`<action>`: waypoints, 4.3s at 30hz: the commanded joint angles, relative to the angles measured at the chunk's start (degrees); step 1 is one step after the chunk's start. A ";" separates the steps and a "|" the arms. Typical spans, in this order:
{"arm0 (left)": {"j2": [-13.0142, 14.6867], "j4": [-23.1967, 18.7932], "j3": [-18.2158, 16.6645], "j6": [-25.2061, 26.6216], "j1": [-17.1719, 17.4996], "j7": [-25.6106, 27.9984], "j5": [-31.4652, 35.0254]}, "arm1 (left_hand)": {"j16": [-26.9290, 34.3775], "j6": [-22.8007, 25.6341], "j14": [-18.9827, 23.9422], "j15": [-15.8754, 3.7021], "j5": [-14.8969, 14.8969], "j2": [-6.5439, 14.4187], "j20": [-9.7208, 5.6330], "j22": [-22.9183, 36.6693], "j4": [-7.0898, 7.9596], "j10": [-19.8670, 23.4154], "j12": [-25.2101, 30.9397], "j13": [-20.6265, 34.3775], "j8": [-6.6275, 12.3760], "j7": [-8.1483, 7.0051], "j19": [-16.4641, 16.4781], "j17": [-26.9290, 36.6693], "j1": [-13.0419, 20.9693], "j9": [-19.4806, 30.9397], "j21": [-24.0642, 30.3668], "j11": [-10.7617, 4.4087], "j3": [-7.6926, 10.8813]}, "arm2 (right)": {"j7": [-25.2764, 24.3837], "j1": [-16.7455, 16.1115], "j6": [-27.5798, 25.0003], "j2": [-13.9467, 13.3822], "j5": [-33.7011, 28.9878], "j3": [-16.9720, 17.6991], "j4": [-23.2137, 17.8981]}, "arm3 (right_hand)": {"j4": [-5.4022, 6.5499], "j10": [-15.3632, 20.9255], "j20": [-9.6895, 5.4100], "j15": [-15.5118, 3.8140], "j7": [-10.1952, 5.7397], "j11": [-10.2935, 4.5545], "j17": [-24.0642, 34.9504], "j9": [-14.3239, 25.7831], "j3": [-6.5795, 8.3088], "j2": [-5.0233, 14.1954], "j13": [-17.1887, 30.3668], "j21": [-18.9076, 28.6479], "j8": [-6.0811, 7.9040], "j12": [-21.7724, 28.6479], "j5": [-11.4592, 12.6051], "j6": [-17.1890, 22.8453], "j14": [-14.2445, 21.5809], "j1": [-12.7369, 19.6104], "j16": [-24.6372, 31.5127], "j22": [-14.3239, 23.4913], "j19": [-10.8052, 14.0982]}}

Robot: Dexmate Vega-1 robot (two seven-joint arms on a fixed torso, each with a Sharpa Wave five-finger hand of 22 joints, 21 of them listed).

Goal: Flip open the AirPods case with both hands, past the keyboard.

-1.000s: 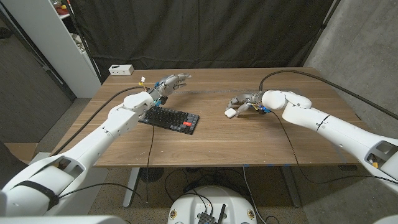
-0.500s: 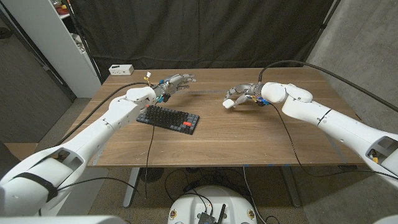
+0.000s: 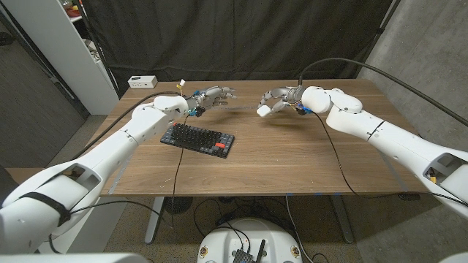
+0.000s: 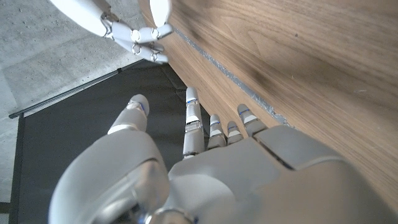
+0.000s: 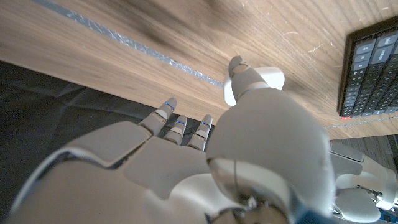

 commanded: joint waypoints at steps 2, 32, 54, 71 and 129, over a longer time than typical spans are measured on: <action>-1.97 3.04 2.41 1.26 -2.94 -3.11 0.82 | 0.32 1.04 -0.52 0.20 0.10 -0.64 0.13 0.08 -0.42 0.20 -0.07 -0.01 0.60 1.50 -0.35 0.24 0.73 0.29 0.14 0.76 -0.04 | -0.78 1.78 1.07 2.46 -3.16 -1.11 0.36 | -0.19 0.12 -0.11 -6.47 4.65 0.33 0.07 0.38 -0.31 0.27 0.12 0.30 0.00 0.10 -0.21 4.32 0.36 -0.38 0.31 0.07 0.52; -3.65 7.36 3.85 0.39 -4.57 -8.08 0.74 | 0.79 4.62 -0.57 0.84 0.55 -2.69 0.93 0.00 -1.40 0.89 0.51 -1.17 2.34 1.75 -0.64 0.22 5.39 0.80 0.40 1.57 -0.17 | -1.53 4.46 4.87 7.02 -6.16 -2.97 2.45 | -0.16 0.41 -0.15 -6.29 4.67 0.55 0.07 1.00 -0.80 0.35 0.27 -0.01 -0.37 -0.08 -0.06 4.12 0.61 -0.85 0.07 0.07 0.35; -3.54 3.29 -0.14 -3.09 0.82 0.86 -0.46 | 2.03 17.10 10.51 -4.11 0.00 4.06 2.74 0.25 -1.37 10.99 3.71 -3.34 9.18 -5.24 4.76 -0.14 19.74 6.39 2.07 -5.78 2.91 | 0.23 5.22 4.71 7.63 -6.15 -3.82 4.46 | -0.14 0.27 -0.14 -6.26 4.67 0.57 0.08 1.12 -1.10 0.44 0.36 -0.16 -0.92 -0.34 0.00 3.75 0.56 -1.18 -0.15 0.07 0.10; -11.91 22.78 -2.27 -13.10 -2.30 -9.27 -7.25 | 1.69 21.38 13.16 -5.60 -0.18 4.48 1.80 0.49 -1.40 13.64 3.88 -3.62 11.18 -6.86 6.41 -0.16 24.53 8.59 2.61 -10.02 2.65 | 0.64 4.75 4.47 7.18 -2.47 -2.23 5.21 | -0.48 -2.17 0.53 -5.57 4.73 1.12 0.23 -0.40 -1.84 -0.25 0.49 -0.17 -6.16 -1.75 -0.06 -4.75 -0.35 -1.52 -0.74 0.09 -0.02; -19.48 39.42 -5.88 -34.21 -3.58 -17.62 -7.46 | 0.88 21.23 7.34 -7.43 2.78 2.47 1.46 0.61 1.74 10.54 1.79 -3.29 7.78 -15.18 2.55 0.27 22.80 6.73 1.33 -13.64 -4.73 | 11.53 5.65 9.36 13.58 47.98 7.45 26.84 | 3.83 1.96 4.93 2.24 19.71 11.96 0.41 -5.63 -9.01 -3.16 -0.07 0.54 -2.41 1.26 -1.12 -4.52 1.76 -14.55 0.03 0.26 4.39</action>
